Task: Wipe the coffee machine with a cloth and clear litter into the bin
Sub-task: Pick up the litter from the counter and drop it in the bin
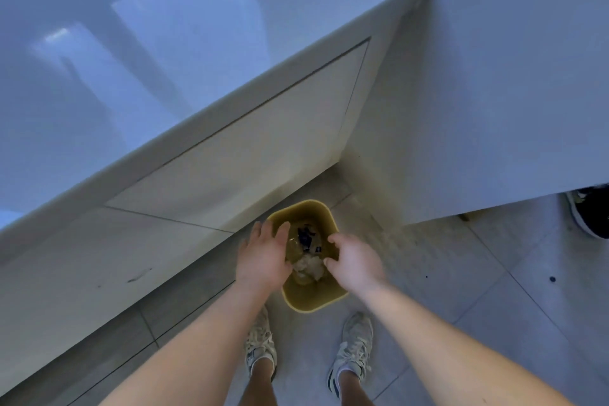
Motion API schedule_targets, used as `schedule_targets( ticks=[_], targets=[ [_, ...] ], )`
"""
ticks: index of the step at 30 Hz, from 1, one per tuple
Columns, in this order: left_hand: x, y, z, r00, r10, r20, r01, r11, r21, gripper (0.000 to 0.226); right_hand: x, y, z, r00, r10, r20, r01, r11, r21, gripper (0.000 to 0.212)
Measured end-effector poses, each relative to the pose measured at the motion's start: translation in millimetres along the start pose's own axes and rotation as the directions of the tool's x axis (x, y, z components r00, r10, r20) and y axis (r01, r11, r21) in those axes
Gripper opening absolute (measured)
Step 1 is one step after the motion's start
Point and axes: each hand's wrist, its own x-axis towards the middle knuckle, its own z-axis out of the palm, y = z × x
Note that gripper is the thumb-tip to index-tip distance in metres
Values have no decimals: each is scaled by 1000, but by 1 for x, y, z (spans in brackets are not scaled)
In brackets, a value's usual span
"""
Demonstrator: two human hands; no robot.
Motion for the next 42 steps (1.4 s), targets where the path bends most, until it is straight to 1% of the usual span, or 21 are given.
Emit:
schedule_targets(
  ticks=[6, 12, 15, 19, 23, 27, 34, 37, 42],
  targets=[
    [-37, 14, -45, 996, 36, -83, -35, 999, 17, 82, -26, -20, -50, 1000, -6, -12, 5, 997, -76, 44],
    [-85, 31, -94, 987, 11, -163, -16, 1000, -27, 75, -63, -44, -105, 995, -81, -66, 70, 985, -156, 51],
    [-108, 39, -124, 978, -26, -205, 19, 999, -36, 72, -81, -59, -135, 989, -124, -76, 109, 979, -170, 50],
    [-141, 43, -160, 948, -68, -311, 59, 997, -40, 68, -104, -80, -173, 975, -214, -64, 197, 959, -205, 49],
    [-171, 37, -194, 917, -124, -380, 116, 992, -43, 73, -115, -105, -209, 947, -311, -76, 282, 922, -264, 50],
    [-205, 27, -220, 881, -223, -418, 217, 974, -62, 75, -126, -129, -235, 909, -409, -83, 369, 880, -298, 50],
    [-252, 8, -234, 834, -334, -440, 325, 940, -98, 71, -146, -173, -253, 846, -531, -41, 482, 797, -363, 49],
    [-268, -7, -236, 813, -363, -456, 353, 929, -111, 71, -157, -194, -250, 818, -575, -21, 525, 762, -380, 49],
    [-295, -41, -247, 775, -393, -496, 381, 915, -131, 69, -175, -235, -237, 768, -639, 32, 579, 673, -460, 50]
  ],
)
